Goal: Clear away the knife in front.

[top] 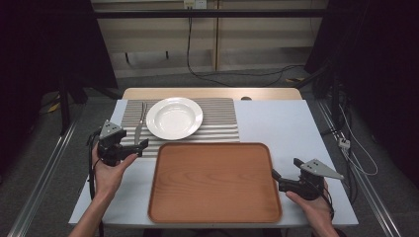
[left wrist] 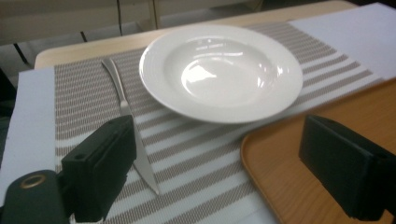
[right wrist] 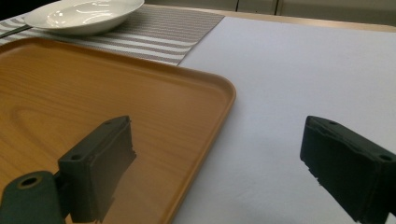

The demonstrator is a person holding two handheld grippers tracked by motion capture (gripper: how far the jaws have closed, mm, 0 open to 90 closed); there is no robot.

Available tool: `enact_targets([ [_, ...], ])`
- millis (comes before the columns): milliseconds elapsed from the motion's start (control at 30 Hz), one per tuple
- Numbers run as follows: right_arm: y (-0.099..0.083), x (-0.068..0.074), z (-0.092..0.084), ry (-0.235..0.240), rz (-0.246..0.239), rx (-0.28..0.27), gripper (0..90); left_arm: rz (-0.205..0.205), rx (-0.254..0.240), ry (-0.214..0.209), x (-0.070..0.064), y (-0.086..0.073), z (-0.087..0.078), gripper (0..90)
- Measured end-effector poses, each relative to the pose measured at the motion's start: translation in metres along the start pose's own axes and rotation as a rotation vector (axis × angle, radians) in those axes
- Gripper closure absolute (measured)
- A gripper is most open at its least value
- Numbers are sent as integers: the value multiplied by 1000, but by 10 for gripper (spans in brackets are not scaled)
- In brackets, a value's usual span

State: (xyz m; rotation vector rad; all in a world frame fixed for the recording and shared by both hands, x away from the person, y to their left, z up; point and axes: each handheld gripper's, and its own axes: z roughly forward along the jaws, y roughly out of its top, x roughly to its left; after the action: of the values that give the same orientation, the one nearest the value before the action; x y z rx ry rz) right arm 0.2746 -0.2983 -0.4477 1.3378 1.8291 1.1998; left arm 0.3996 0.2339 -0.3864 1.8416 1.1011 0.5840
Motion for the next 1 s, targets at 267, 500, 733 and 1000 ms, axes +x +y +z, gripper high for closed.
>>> enact_targets([
  [267,0,0,0,1,2,-1,92,4,25,24,10,19,9,115],
  [500,0,1,0,-1,-1,1,91,-12,49,24,17,29,20,124],
  [733,1,1,0,-4,0,3,90,8,64,57,29,45,35,145],
  [1000,0,0,0,-2,4,5,91,-35,105,79,48,47,59,159],
])
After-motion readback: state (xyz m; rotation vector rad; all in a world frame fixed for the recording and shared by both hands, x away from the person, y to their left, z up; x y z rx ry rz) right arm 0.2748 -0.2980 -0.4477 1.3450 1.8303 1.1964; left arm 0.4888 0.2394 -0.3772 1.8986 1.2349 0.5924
